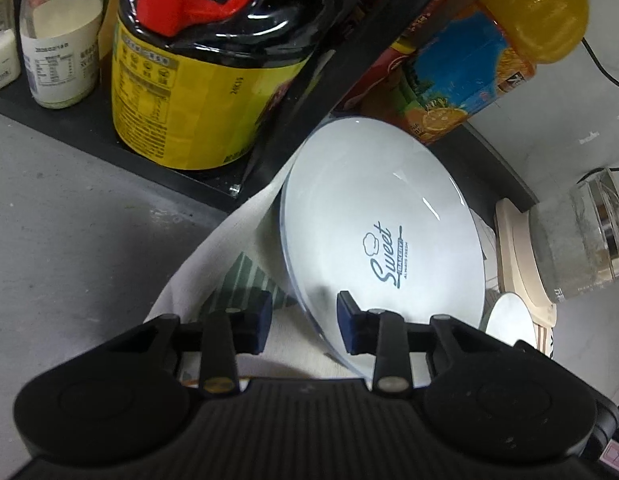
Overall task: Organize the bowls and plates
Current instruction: 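Close both grippers on the 'Sweet' plate rim and lift it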
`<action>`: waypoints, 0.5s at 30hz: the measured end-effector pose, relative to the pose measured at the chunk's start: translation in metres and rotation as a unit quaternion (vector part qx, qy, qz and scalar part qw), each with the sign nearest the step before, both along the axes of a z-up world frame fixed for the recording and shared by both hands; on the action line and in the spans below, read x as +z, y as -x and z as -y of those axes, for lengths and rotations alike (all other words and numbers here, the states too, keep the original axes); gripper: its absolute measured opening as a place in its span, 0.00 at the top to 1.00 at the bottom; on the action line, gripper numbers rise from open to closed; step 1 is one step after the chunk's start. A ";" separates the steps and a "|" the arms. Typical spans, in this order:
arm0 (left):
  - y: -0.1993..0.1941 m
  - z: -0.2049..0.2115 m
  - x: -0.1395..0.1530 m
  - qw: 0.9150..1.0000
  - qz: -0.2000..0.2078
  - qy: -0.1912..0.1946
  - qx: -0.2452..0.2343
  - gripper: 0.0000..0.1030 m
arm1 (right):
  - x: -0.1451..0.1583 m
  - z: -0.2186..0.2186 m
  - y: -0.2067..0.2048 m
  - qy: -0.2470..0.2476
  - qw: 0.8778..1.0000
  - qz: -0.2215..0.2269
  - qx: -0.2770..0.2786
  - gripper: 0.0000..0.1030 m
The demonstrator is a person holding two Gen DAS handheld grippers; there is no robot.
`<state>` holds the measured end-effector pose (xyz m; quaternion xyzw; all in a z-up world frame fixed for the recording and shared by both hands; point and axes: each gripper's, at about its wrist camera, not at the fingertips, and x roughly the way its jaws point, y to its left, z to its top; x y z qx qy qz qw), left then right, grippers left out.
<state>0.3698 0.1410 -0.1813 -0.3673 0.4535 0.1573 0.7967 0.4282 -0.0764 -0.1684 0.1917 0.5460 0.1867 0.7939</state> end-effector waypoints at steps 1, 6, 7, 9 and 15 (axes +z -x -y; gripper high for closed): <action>-0.002 0.000 -0.002 1.000 -0.002 -0.002 0.001 0.68 | -0.002 -0.001 -0.002 0.000 1.000 0.000 -0.002 0.53; -0.008 0.001 -0.006 1.000 0.003 -0.008 0.005 0.71 | -0.012 -0.004 -0.009 0.003 1.000 -0.008 -0.004 0.63; -0.007 0.000 -0.007 1.000 0.003 -0.007 0.008 0.73 | -0.014 -0.004 -0.009 0.004 1.000 -0.010 -0.005 0.63; -0.008 -0.001 -0.008 1.000 0.003 -0.007 0.014 0.75 | -0.016 -0.004 -0.010 0.003 1.000 -0.004 -0.005 0.64; -0.008 -0.002 -0.011 0.999 0.012 -0.005 0.034 0.88 | -0.019 -0.008 -0.012 -0.003 1.000 0.005 -0.012 0.68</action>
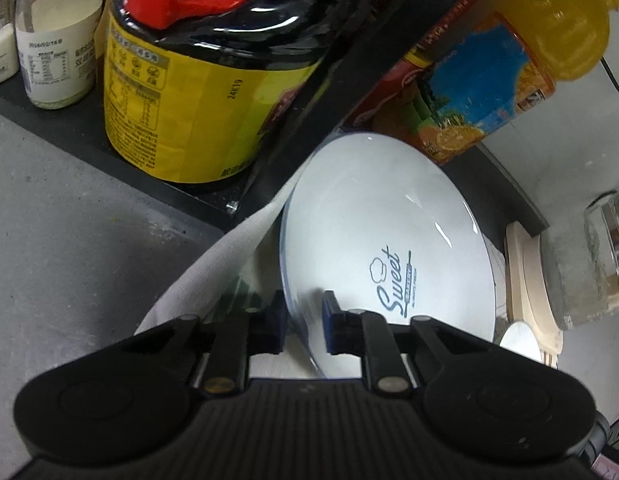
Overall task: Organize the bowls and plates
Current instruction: 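Close both grippers on the 'Sweet' plate rim and lift it, then carry the 'Sweet' plate over the large flower plate and lower it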
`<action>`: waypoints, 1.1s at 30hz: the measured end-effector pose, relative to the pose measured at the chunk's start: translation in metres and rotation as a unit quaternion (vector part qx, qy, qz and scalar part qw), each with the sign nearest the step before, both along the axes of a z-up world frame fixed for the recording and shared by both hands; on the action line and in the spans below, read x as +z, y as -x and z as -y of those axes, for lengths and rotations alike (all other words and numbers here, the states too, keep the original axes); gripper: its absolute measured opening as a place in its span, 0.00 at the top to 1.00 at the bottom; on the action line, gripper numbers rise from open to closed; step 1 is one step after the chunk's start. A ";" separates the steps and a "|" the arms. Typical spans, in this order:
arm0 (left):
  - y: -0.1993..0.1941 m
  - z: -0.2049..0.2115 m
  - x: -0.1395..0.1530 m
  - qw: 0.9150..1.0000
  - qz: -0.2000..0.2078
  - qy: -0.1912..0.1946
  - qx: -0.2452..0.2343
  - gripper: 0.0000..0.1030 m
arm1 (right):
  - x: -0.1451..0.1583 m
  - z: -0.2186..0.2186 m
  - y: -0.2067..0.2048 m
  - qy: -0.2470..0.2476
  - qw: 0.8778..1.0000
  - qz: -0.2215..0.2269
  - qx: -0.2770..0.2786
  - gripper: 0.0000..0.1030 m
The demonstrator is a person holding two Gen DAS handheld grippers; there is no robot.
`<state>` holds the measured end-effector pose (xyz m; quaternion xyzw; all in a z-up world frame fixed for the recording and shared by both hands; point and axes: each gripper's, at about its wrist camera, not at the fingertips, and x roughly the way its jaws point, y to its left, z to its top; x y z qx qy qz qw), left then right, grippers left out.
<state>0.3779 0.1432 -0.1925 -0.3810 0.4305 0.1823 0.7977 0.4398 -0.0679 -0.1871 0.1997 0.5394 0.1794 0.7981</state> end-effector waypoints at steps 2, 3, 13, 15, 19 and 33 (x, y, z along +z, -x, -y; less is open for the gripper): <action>0.000 0.002 0.001 1.000 -0.001 -0.009 -0.001 0.89 | 0.000 -0.002 -0.002 0.011 1.000 -0.002 0.004 0.74; -0.001 0.003 0.002 1.000 -0.003 -0.015 -0.006 0.89 | 0.000 -0.003 -0.004 0.020 1.000 -0.008 0.005 0.76; 0.002 0.007 0.018 1.000 0.005 -0.028 -0.009 0.92 | 0.014 0.007 0.007 0.010 1.000 0.008 0.013 0.89; 0.004 0.008 0.020 0.999 0.006 -0.031 -0.013 0.91 | 0.018 0.008 0.010 0.007 1.000 0.013 0.011 0.89; 0.014 0.010 0.023 0.999 0.006 -0.028 -0.017 0.91 | 0.024 0.012 0.017 0.006 1.000 0.017 0.005 0.89; 0.034 0.024 0.043 0.999 0.025 -0.032 -0.013 0.91 | 0.051 0.026 0.041 0.010 0.999 0.052 0.011 0.89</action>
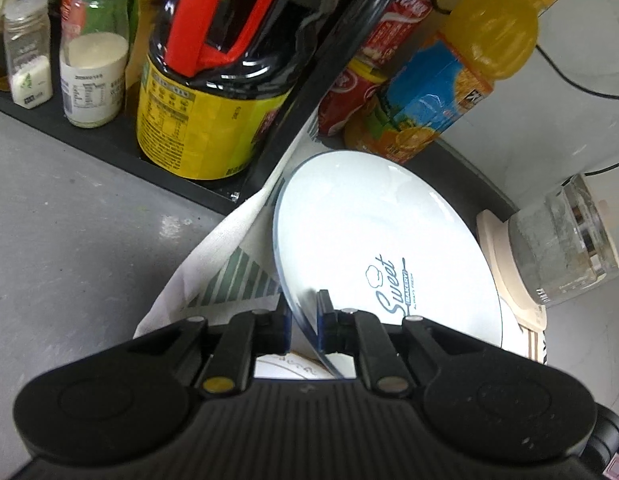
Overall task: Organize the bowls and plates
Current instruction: 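Carry the 'Sweet' plate over the large flower plate and lower it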
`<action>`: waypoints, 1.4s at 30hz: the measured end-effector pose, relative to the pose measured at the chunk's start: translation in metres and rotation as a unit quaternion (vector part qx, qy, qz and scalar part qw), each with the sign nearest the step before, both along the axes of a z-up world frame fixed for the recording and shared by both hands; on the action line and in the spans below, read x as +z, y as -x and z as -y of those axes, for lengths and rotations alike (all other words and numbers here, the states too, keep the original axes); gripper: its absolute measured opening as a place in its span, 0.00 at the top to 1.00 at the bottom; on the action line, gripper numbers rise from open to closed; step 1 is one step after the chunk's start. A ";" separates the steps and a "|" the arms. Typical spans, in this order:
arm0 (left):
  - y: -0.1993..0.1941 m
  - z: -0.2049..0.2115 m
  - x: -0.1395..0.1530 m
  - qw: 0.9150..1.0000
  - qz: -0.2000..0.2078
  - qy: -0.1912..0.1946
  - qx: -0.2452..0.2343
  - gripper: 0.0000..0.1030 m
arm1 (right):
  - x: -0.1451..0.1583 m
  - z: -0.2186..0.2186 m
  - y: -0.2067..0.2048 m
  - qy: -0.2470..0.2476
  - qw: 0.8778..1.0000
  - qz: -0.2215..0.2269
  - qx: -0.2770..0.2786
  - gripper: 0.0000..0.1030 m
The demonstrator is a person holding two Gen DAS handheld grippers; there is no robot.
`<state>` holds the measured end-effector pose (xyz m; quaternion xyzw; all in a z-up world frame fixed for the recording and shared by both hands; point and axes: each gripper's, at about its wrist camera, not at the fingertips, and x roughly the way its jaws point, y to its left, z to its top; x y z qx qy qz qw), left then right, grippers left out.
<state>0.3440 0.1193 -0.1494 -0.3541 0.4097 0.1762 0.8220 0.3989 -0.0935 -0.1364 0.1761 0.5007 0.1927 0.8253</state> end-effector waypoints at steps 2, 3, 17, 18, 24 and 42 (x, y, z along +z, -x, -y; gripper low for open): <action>0.006 0.003 0.003 1.000 0.004 0.000 0.007 0.91 | 0.006 0.002 0.002 -0.001 1.000 0.009 0.009 0.88; 0.009 0.005 0.005 1.000 0.006 -0.001 0.012 0.91 | 0.008 0.003 0.004 -0.001 1.000 0.013 0.014 0.88; 0.069 0.047 0.025 0.998 0.008 -0.014 0.055 0.91 | 0.024 0.035 0.037 -0.009 0.997 0.029 0.069 0.88; 0.073 0.050 0.026 0.998 0.008 -0.015 0.058 0.91 | 0.023 0.038 0.040 -0.011 0.997 0.029 0.071 0.88; 0.100 0.063 0.028 0.997 0.005 -0.019 0.073 0.91 | 0.022 0.050 0.058 -0.018 0.996 0.032 0.087 0.88; 0.163 0.090 0.018 0.993 -0.015 0.009 0.117 0.90 | 0.017 0.065 0.102 0.004 0.988 0.048 0.144 0.88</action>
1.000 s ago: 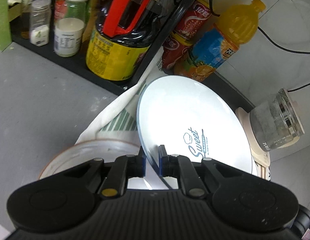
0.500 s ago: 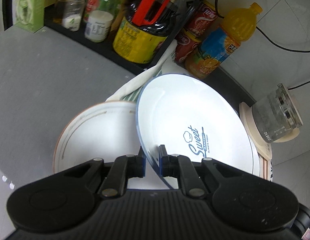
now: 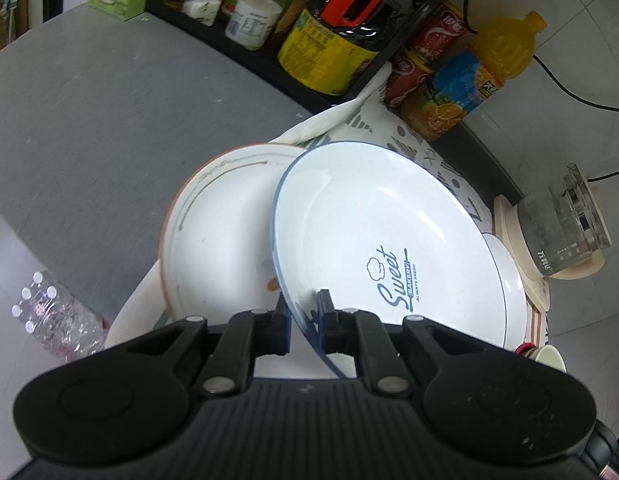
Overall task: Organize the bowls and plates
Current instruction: 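Carry the 'Sweet' plate over the large flower plate and lower it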
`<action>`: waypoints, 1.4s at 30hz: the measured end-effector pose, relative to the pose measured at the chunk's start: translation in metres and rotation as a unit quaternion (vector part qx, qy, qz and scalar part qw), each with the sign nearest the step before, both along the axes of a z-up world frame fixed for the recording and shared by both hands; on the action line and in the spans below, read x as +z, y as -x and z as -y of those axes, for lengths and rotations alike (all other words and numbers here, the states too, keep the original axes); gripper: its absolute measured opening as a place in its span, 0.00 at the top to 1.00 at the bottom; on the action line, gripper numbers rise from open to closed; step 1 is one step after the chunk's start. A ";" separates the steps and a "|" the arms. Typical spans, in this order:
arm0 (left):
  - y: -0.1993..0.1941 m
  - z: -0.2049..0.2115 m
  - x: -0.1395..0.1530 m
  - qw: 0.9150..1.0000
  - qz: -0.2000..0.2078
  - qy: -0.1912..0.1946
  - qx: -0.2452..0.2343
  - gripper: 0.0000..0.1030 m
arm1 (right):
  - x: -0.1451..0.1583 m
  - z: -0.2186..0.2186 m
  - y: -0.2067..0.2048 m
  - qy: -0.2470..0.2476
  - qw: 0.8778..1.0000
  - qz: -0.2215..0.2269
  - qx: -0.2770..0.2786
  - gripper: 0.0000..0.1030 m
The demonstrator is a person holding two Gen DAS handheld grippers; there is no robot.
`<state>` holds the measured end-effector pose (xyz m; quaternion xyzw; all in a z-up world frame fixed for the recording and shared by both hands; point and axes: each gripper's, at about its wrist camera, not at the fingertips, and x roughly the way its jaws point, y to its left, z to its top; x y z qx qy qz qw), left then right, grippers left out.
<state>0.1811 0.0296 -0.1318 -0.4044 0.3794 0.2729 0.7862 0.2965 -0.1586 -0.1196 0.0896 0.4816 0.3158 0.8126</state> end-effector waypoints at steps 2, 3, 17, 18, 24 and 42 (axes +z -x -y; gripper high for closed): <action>0.004 0.001 -0.002 1.000 -0.003 0.005 0.003 0.90 | -0.001 0.000 0.003 0.001 1.000 -0.001 0.003 0.88; 0.006 0.001 -0.003 1.000 -0.004 0.007 0.003 0.90 | -0.002 0.000 0.004 0.002 1.000 -0.001 0.004 0.88; 0.020 0.001 -0.014 0.999 -0.021 0.020 0.017 0.88 | -0.011 -0.004 0.010 0.004 1.000 -0.006 0.022 0.88; 0.021 0.001 -0.015 0.999 -0.021 0.021 0.017 0.88 | -0.011 -0.005 0.009 0.005 1.000 -0.007 0.023 0.88; 0.023 -0.001 -0.019 0.999 -0.029 0.036 0.026 0.87 | -0.011 -0.008 0.008 0.012 1.000 -0.011 0.023 0.88; 0.008 -0.017 -0.021 0.993 -0.078 0.089 0.014 0.78 | -0.015 -0.015 0.005 0.025 0.999 -0.017 0.033 0.89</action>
